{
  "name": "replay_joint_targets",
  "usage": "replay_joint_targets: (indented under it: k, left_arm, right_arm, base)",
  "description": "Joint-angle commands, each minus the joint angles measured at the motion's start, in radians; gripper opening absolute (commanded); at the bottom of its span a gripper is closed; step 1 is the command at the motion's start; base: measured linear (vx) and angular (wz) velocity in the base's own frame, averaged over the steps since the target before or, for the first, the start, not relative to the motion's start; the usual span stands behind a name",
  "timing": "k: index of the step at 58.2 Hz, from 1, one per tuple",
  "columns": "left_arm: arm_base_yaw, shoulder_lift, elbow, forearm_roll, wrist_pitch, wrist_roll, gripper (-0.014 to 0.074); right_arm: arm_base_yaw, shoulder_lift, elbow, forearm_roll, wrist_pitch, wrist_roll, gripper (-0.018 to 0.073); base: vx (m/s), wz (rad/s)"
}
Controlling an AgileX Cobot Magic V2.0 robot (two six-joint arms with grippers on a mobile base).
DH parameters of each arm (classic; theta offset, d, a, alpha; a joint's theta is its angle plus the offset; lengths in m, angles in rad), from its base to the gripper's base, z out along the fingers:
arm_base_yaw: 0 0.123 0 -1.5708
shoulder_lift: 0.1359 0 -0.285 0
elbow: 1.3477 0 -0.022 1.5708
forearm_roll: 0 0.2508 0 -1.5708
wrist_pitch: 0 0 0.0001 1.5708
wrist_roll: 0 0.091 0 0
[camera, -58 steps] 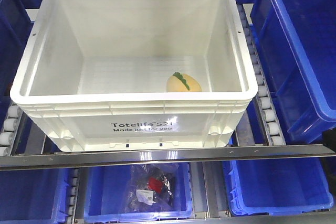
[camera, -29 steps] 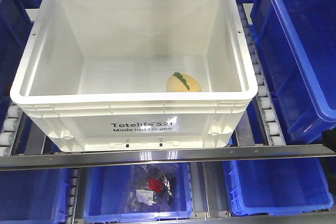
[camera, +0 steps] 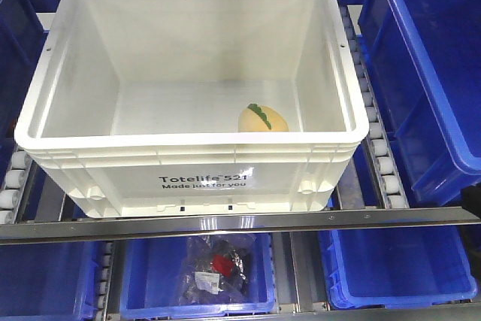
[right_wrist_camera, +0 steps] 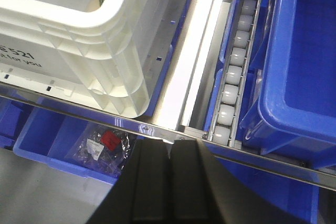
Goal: Place moving items into box and shelve
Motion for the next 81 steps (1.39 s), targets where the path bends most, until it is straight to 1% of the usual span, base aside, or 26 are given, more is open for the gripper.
replay_joint_targets:
  k: [1,20,75,77,81]
  left_arm:
    - [0.000,0.005,0.030,-0.006,-0.114,-0.010,-0.0020]
    - [-0.022,-0.015,0.030,0.001,-0.095,-0.008,-0.0020]
    - [-0.019,-0.014,0.030,0.001,-0.094,-0.008,-0.0020]
    - [-0.019,-0.014,0.030,0.001,-0.094,-0.008,-0.0020]
    - [-0.019,-0.014,0.030,0.001,-0.093,-0.008,-0.0020]
  right_arm:
    - [-0.002,0.003,-0.025,-0.014,-0.067,0.001,-0.0016]
    - [-0.002,0.004,-0.025,-0.015,-0.061,0.001,-0.0016]
    - [-0.002,-0.010,-0.019,-0.015,-0.065,0.000,-0.0016]
    - [-0.009,-0.024,-0.008,-0.021,-0.077,0.000,-0.0016]
    - [-0.071,-0.068,0.049,0.000,-0.172,0.012,-0.0016]
  base:
    - [0.00,0.00]
    - [0.00,0.00]
    - [0.00,0.00]
    - [0.00,0.00]
    - [0.00,0.00]
